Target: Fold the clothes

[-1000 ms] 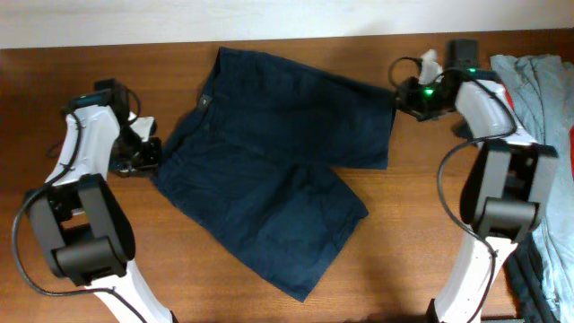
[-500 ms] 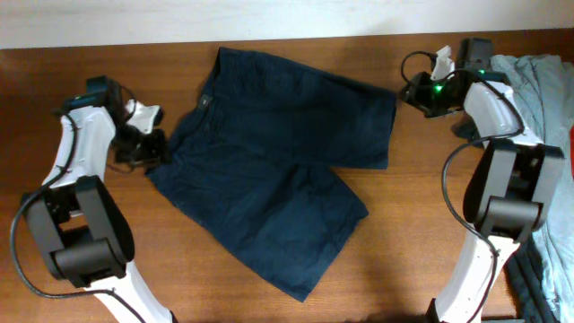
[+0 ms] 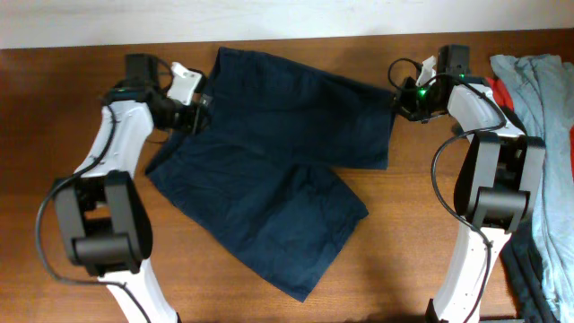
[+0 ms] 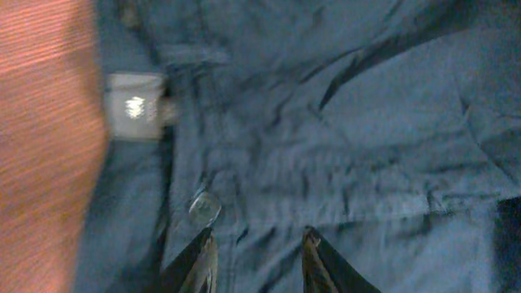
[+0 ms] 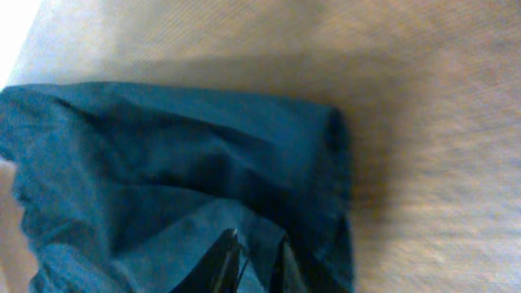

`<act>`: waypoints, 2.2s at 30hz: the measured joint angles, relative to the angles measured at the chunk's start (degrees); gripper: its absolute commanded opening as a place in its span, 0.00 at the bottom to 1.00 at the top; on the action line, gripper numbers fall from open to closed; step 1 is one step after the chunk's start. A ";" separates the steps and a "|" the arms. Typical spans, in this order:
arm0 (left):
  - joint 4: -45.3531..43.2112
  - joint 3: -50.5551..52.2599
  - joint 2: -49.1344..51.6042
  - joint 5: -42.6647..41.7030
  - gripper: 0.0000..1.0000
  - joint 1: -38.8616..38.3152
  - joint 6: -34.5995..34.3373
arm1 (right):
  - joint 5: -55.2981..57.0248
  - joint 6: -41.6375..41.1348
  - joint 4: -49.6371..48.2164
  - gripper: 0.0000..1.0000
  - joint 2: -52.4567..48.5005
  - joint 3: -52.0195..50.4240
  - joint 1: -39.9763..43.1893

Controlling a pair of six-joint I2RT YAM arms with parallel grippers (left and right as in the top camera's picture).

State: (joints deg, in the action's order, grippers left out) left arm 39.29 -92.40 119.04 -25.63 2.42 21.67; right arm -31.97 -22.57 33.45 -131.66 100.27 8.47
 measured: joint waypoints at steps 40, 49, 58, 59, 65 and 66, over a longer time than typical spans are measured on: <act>-2.29 -2.08 10.10 3.19 0.25 -2.73 -7.80 | -11.02 -6.91 -2.89 0.89 -2.54 0.00 1.11; -2.27 -2.12 10.12 3.21 0.25 -2.73 -7.80 | -9.86 -7.15 -8.02 0.70 -2.69 -0.07 0.94; -2.23 -2.12 10.14 3.19 0.26 -2.73 -7.82 | -5.46 -8.74 -17.31 0.14 -2.82 -0.04 1.90; -2.23 -2.12 10.14 3.19 0.26 -2.73 -7.82 | -3.39 -8.66 -17.29 0.12 -2.84 -0.04 1.90; -1.86 -2.25 10.19 3.28 0.25 -2.73 -7.80 | 3.80 -8.02 -18.60 0.11 -2.91 -0.04 2.38; -1.64 -2.36 10.19 3.65 0.25 -2.80 -7.80 | 4.98 -7.15 -19.76 0.11 -2.91 -0.04 3.02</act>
State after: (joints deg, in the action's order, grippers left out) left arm 37.65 -94.76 129.23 -21.98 -0.38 13.87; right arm -26.98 -29.71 13.69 -134.56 100.22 11.49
